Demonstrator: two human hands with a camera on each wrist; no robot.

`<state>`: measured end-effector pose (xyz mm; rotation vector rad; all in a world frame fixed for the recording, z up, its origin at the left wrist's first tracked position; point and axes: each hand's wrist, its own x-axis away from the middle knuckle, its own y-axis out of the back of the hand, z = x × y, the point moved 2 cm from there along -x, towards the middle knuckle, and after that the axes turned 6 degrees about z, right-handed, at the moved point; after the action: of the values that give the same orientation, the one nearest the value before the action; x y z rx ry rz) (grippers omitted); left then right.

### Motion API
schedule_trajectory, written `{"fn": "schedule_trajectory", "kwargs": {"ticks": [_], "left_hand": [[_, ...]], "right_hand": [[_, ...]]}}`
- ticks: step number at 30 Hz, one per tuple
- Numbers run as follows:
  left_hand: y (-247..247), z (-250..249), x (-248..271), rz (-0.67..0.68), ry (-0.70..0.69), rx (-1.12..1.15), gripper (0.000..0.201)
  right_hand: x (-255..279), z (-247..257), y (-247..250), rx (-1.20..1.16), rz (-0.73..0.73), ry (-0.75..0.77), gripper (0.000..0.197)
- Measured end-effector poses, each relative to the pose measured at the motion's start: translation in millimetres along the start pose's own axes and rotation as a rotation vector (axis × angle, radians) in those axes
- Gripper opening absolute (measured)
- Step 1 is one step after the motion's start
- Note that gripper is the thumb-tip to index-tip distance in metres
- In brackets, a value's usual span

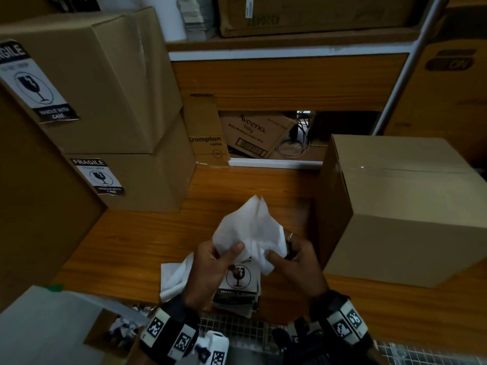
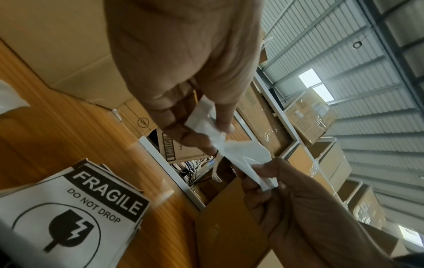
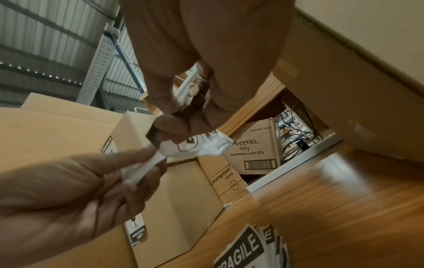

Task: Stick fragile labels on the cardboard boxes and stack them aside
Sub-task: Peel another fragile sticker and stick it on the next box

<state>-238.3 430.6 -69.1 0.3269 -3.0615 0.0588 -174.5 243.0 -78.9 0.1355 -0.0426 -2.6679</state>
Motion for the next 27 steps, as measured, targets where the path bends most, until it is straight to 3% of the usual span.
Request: {"fn": "schedule_trajectory", "kwargs": {"ticks": [3, 7, 9, 12, 17, 21, 24, 27], "left_hand": [[6, -2, -2, -0.027, -0.033, -0.041, 0.017], [21, -6, -6, -0.009, -0.024, -0.077, 0.019], [26, -7, -7, 0.003, -0.016, -0.088, 0.010], [30, -10, -8, 0.055, -0.008, -0.117, 0.013], [43, -19, -8, 0.064, -0.014, -0.169, 0.020], [62, -15, -14, 0.080, 0.023, -0.167, 0.038], [59, -9, -13, 0.064, 0.078, 0.079, 0.055], [41, -7, -5, 0.067, 0.091, 0.344, 0.067]], "right_hand": [[2, 5, 2, -0.029, -0.019, -0.019, 0.038], [3, 14, 13, -0.131, -0.007, -0.034, 0.069], [1, 16, 21, -0.129, 0.007, -0.014, 0.084], [0, 22, 26, -0.144, 0.000, 0.000, 0.089], [-1, 13, 44, -0.166, -0.103, -0.015, 0.082], [3, 16, 46, -0.092, -0.075, 0.021, 0.074], [5, 23, 45, -0.086, -0.051, 0.056, 0.053], [8, 31, 37, -0.100, 0.008, 0.068, 0.048]]}}
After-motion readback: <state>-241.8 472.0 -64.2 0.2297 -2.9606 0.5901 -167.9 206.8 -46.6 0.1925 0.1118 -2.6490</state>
